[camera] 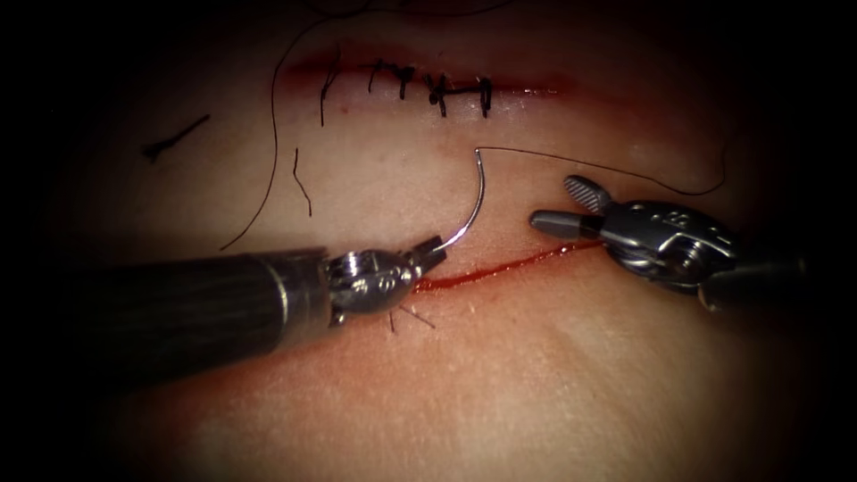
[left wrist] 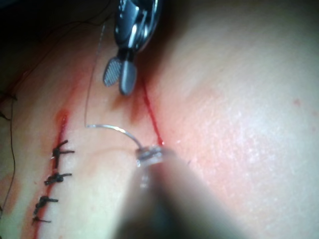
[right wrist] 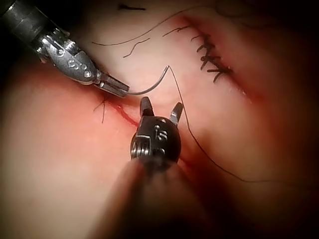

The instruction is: Wound Closure

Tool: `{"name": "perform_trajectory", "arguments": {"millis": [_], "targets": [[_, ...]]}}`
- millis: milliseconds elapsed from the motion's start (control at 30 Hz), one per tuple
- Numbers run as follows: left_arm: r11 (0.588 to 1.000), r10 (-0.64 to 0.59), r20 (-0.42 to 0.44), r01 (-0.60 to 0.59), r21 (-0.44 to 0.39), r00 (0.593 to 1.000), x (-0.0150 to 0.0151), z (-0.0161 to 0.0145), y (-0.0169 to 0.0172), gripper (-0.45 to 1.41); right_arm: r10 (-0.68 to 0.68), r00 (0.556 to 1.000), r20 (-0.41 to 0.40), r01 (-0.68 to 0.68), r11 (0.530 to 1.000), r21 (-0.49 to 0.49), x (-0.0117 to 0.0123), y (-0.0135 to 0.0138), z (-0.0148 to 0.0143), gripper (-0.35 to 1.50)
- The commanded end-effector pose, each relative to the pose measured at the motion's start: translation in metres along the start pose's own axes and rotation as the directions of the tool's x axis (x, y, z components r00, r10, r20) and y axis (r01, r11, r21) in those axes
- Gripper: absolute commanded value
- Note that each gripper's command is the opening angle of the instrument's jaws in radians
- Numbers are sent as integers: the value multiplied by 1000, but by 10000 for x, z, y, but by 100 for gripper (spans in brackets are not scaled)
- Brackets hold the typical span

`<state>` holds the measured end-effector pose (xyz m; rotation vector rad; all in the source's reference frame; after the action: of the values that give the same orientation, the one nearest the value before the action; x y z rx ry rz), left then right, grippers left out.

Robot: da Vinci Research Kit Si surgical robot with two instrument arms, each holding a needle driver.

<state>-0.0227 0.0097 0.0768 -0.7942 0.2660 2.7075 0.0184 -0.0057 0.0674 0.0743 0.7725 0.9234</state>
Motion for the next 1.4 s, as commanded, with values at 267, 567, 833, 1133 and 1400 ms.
{"name": "perform_trajectory", "arguments": {"millis": [267,567,833,1133,1400], "targets": [[1000,17,12,-17,24,1000,6,5,8,-40,29,1000,-6,-29,1000,-2,0,-19,27,116],[999,32,9,-32,31,999,10,4,10,-40,36,999,-11,-36,999,-26,3,-27,54,116],[999,35,6,-35,35,999,14,-2,11,-42,30,1000,9,-29,998,-64,-6,-19,69,115],[997,53,5,-53,47,999,20,-4,14,-43,33,999,5,-33,998,-59,-4,-26,78,115],[996,77,3,-77,53,997,22,-5,15,-45,90,996,1,-90,995,-37,-5,-27,79,57]]}}
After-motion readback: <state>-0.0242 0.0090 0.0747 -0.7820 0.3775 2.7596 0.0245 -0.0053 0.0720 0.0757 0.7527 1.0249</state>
